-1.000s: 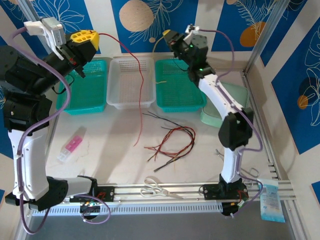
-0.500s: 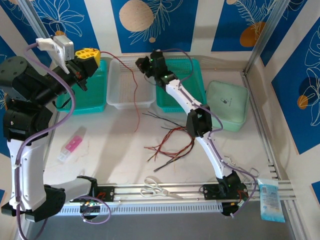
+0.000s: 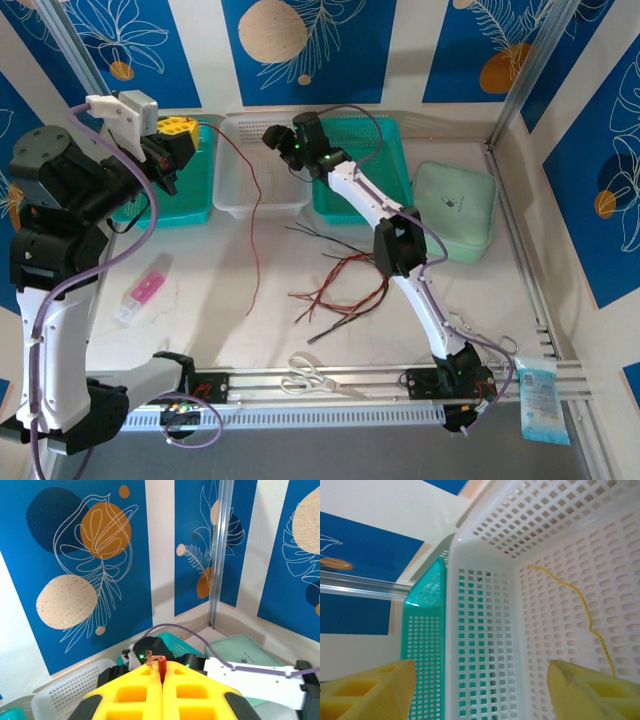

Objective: Untangle the cables

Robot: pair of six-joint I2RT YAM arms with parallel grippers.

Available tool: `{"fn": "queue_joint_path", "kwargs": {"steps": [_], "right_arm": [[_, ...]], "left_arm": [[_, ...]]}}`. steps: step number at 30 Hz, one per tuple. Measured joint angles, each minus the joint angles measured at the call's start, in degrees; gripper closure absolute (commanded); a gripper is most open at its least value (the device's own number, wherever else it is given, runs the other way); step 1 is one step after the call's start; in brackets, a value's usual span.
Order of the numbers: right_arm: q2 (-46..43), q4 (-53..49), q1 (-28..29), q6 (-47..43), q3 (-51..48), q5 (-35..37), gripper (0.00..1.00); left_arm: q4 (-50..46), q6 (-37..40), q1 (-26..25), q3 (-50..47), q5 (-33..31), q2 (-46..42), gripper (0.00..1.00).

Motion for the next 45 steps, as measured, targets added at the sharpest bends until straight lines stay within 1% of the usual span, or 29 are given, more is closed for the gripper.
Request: {"fn": "queue_joint_path", "kwargs": {"steps": [3, 6, 11, 15, 18, 20, 23, 27, 29, 34, 38, 41, 45], "right_arm": [[-7.78, 1.84, -0.48, -1.53, -8.35, 0.24, 0.3], [-17.42, 6.1, -1.16, -2.78, -18.4, 0.44, 0.3], [-33.29, 13.81, -3.39, -4.13, -34.4, -0.02, 0.3], [-42.45, 17.75, -5.79, -5.09, -43.6, -0.92, 0.3], [-46.62, 19.41, -7.23, -5.9, -48.61, -1.33, 0.3], [-47.91, 19.74, -7.37, -6.58, -50.73, -1.92, 0.3], [-48.48, 19.58, -7.39, -7.28, -52.81, -3.1, 0.3], [-48.48, 18.03, -7.82, -8.09, -53.29, -5.11, 0.3], [-48.48, 17.44, -8.26, -8.37, -53.02, -6.1, 0.3], [-48.48, 15.13, -9.29, -9.16, -51.95, -8.5, 0.3], [-48.48, 13.97, -10.05, -9.77, -51.06, -10.21, 0.3], [-48.48, 13.51, -10.6, -9.99, -50.97, -11.21, 0.3], [-48.46, 13.11, -11.15, -9.99, -50.97, -12.04, 0.3]], "left_arm": [[0.07, 0.24, 0.0, 0.0, -1.25, -0.2, 1.0], [0.15, 1.38, 0.0, 0.0, -3.15, -0.28, 1.0], [2.05, 3.78, 0.07, -0.11, -8.52, 0.07, 1.0], [6.1, 6.29, 0.09, 0.02, -13.42, 1.55, 1.0], [8.72, 8.61, 0.09, 2.27, -16.24, 4.7, 1.0], [10.21, 10.43, 0.09, 5.03, -18.18, 7.87, 1.0], [11.65, 14.75, 0.11, 12.17, -22.03, 14.12, 1.0], [14.19, 22.8, 0.17, 24.5, -28.17, 22.47, 1.0], [16.79, 27.23, 0.37, 27.63, -31.58, 24.76, 1.0], [21.84, 37.35, 1.36, 28.63, -39.71, 27.21, 1.0], [25.2, 43.56, 2.54, 28.37, -43.78, 29.11, 1.0], [26.75, 46.12, 4.5, 27.87, -45.2, 30.47, 1.0], [27.32, 46.53, 7.72, 26.05, -45.66, 31.04, 1.0]]}}
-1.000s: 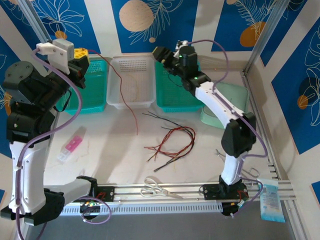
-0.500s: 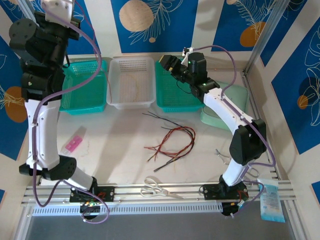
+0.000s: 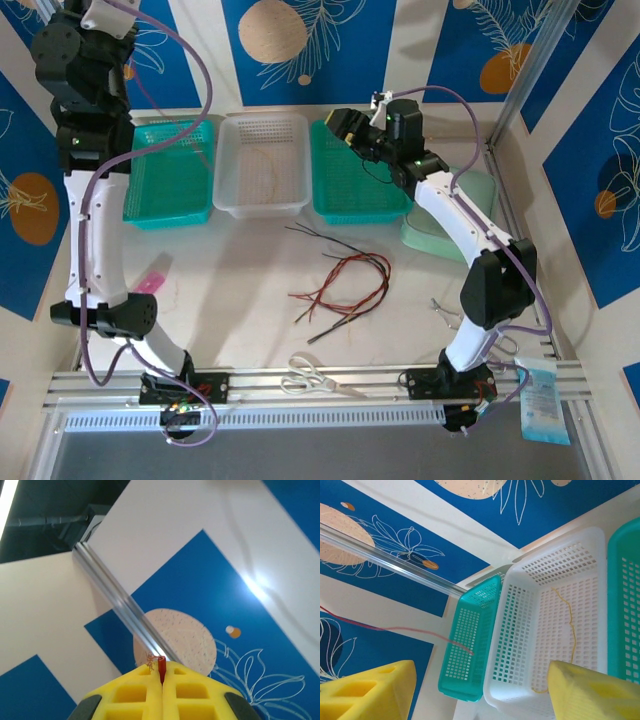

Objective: Untangle the cables

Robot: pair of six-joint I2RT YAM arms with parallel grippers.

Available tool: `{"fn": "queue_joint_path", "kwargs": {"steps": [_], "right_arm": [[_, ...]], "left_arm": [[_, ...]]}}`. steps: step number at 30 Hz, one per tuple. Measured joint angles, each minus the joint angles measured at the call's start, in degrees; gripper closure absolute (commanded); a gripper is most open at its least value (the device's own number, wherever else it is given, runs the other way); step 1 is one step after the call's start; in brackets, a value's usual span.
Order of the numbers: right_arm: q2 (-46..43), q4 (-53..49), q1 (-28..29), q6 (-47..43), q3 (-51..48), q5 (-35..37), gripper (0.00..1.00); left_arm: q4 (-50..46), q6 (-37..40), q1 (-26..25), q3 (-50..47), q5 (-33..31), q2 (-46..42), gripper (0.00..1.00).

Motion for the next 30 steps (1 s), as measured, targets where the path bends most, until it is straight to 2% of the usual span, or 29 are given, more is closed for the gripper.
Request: {"fn": "queue_joint_path", "kwargs": {"steps": [13, 26, 30], "right_arm": [[1.22, -0.48, 0.46, 0.0, 0.17, -2.32, 0.3], [1.11, -1.01, 0.22, 0.0, -1.53, -3.13, 0.3], [1.05, -1.36, -0.22, 0.0, -2.73, -3.5, 0.3]], "left_arm": [[1.73, -3.5, 1.38, -25.81, -1.42, -2.05, 1.0], [4.74, -12.04, 1.38, -39.78, -0.37, -2.73, 1.0], [4.92, -16.72, 1.38, -42.77, -1.6, -2.69, 1.0]]}}
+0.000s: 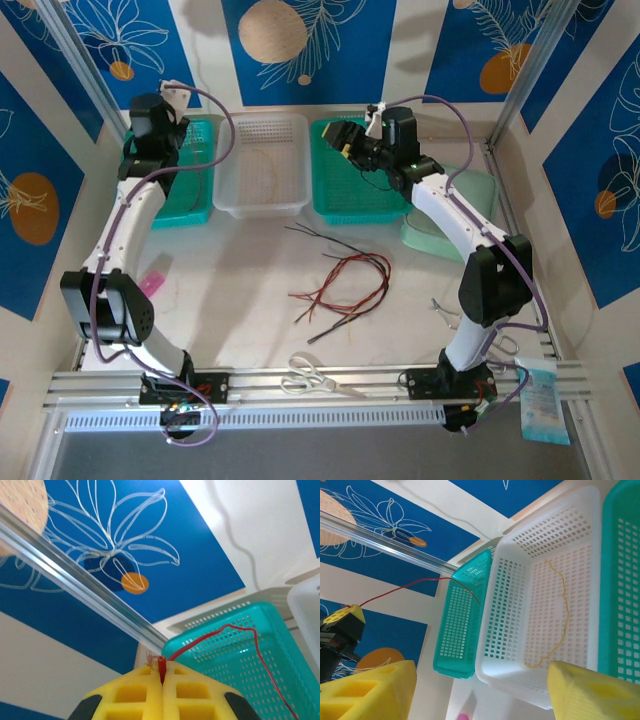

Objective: Untangle the cables

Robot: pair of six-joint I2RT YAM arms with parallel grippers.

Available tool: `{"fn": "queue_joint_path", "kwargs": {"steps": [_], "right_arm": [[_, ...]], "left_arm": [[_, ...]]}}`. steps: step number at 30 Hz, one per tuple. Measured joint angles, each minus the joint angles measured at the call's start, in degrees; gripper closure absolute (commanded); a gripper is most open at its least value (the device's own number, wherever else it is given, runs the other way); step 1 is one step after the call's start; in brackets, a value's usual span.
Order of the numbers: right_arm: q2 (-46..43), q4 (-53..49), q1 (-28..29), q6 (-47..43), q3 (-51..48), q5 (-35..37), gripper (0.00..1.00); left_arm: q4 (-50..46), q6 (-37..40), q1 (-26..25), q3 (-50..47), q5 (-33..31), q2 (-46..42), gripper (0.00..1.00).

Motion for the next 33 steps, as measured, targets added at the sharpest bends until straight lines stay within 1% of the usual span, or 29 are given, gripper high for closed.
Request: {"fn": "queue_joint_path", "kwargs": {"steps": [5, 10, 14, 17, 21, 23, 27, 28, 30, 32, 33], "right_arm": [[-0.98, -0.33, -0.68, -0.07, -1.4, -0.02, 0.3], [-4.07, -0.28, -1.6, -0.42, -4.2, -0.46, 0.3], [-6.75, -0.28, -2.91, -0.44, -7.02, -0.9, 0.3], [-8.85, -0.26, -3.76, -0.42, -9.51, -1.4, 0.3], [-11.28, -0.11, -4.26, -0.39, -12.26, -1.62, 0.3], [-12.02, -0.02, -4.26, -0.39, -13.11, -1.95, 0.3], [-12.83, -0.33, -4.26, -0.42, -13.84, -2.6, 0.3], [-12.98, -0.46, -4.26, -0.44, -13.84, -2.62, 0.3], [-13.49, -1.29, -4.26, -0.66, -13.84, -2.67, 0.3], [-14.32, -2.27, -4.26, -1.03, -13.84, -2.78, 0.3], [-14.91, -3.02, -4.26, -1.31, -13.84, -2.8, 0.3]], "left_arm": [[-0.02, -9.18, 0.04, -3.3, -1.64, 0.83, 1.0], [-0.96, -19.8, 0.83, -5.29, -2.54, 4.5, 1.0], [-2.91, -27.82, 2.34, -6.4, -4.57, 8.92, 1.0], [-4.24, -33.07, 4.46, -8.28, -4.76, 11.91, 1.0], [-7.17, -36.92, 7.17, -8.02, -3.06, 17.16, 1.0], [-8.24, -37.88, 7.69, -7.54, -2.19, 19.67, 1.0], [-8.2, -38.95, 8.63, -7.52, 2.01, 22.45, 1.0], [-8.41, -39.23, 8.68, -7.34, 3.06, 22.67, 0.93], [-9.7, -39.54, 8.74, -6.03, 5.09, 23.08, 0.47], [-10.27, -39.82, 8.74, -4.31, 6.51, 23.37, 0.28], [-10.4, -39.82, 8.74, -3.48, 7.02, 23.39, 0.22]]}}
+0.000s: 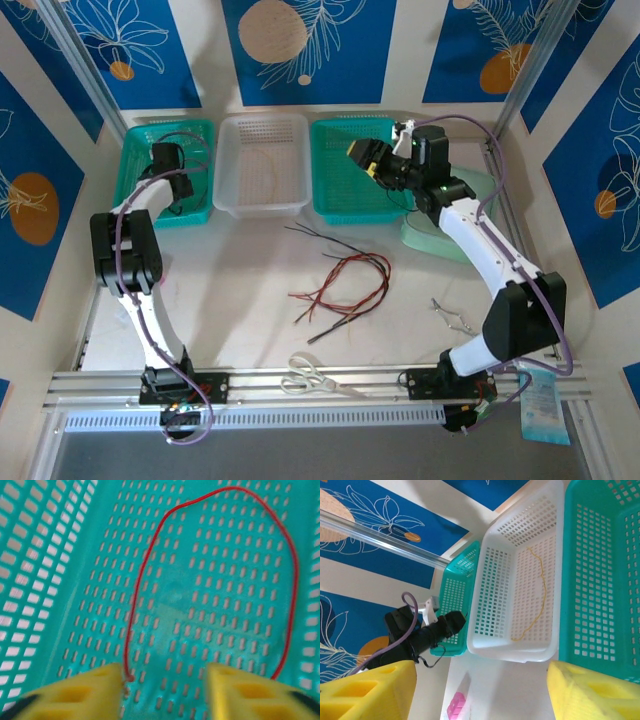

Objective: Untangle the cables

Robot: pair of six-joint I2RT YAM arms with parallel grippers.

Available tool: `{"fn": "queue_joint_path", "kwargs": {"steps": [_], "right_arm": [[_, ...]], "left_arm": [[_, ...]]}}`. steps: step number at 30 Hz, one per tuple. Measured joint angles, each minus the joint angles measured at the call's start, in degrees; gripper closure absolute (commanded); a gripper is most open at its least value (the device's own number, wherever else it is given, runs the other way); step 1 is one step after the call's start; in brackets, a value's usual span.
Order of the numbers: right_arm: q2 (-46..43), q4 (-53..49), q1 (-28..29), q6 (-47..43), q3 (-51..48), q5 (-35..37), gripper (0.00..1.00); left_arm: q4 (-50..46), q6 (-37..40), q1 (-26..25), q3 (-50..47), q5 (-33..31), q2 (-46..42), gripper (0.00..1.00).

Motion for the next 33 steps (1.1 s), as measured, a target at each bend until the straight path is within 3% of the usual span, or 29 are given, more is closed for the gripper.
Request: {"fn": "queue_joint_path", "kwargs": {"steps": [5, 14, 23, 33], "right_arm": [[-3.08, -3.3, 0.0, -1.6, 0.0, 0.04, 0.3], [-7.61, -14.91, 0.85, -4.96, -3.67, 5.92, 0.3], [-8.15, -30.75, 12.83, -5.29, -8.57, 19.67, 0.35], [-17.33, -37.35, 21.49, -1.16, -25.73, 22.36, 0.45]], "left_arm": [[-0.35, 0.44, 0.0, 1.92, 0.87, -0.15, 0.0], [-4.61, 2.51, -3.32, 1.9, 1.22, -10.56, 0.0], [-8.15, 3.58, -19.1, -7.41, 3.34, -34.99, 0.0], [-17.42, -7.41, -37.07, -26.23, 2.64, -49.99, 0.03]]}}
